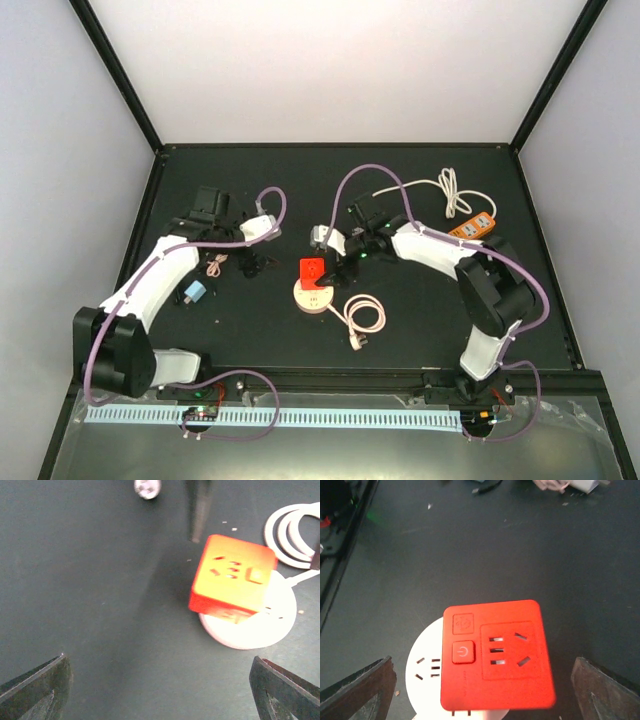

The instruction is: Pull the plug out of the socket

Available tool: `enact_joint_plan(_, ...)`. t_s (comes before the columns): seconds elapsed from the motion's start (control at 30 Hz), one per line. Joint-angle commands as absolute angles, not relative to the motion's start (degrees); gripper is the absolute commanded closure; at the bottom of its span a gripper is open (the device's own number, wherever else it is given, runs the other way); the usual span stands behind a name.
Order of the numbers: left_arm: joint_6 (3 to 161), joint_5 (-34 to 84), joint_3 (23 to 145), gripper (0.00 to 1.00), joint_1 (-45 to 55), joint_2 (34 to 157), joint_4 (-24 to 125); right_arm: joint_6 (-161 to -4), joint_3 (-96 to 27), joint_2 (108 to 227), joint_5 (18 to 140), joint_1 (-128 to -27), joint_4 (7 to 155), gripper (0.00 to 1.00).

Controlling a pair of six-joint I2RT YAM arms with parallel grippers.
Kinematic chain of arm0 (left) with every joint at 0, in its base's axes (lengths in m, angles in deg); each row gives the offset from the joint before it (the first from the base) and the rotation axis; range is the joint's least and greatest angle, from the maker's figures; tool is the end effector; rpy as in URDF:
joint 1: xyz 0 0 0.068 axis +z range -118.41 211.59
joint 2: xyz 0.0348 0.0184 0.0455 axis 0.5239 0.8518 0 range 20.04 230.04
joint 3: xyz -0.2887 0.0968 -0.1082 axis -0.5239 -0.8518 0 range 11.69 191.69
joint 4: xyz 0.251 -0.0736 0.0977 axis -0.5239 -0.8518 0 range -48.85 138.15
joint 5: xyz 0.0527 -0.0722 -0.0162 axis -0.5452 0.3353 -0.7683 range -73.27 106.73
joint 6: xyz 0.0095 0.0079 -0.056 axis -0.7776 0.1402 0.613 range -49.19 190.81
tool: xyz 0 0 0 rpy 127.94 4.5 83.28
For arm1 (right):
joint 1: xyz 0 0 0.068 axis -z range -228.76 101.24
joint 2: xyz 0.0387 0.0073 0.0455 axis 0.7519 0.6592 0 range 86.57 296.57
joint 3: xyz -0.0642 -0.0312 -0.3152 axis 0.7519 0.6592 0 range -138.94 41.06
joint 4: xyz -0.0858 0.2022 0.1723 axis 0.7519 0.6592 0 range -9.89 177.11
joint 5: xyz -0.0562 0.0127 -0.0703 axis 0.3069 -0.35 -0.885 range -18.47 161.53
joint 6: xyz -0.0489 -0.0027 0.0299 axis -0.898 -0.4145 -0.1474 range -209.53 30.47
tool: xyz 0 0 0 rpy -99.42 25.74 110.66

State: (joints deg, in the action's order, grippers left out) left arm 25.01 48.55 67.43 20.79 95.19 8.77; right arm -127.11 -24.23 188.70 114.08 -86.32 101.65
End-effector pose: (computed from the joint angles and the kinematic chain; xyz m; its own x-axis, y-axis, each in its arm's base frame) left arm 0.2554 -0.0705 0.2949 -0.2791 0.6735 -0.6845 0.9004 0.4313 0.0572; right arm 0.2908 0.2582 0.2236 -0.0896 -0.6358 -0.7667 -0.9903 -0.0251 0.1366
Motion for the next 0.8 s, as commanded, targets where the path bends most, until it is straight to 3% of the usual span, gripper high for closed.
enact_joint_plan(0.0,21.57,53.56,64.68,0.01,17.55,91.29,9.74,-120.03,-24.03,184.49,120.71,-82.83,100.93,0.02)
enact_joint_plan(0.43,20.64,46.53,63.95,0.01,4.28,97.44,14.46,-81.59,-9.24,174.32,133.66,-76.18,81.41,0.21)
enact_joint_plan(0.77,24.12,41.41,67.92,0.01,-0.32,105.28,14.82,-69.23,0.91,180.13,137.84,-76.32,68.63,0.6)
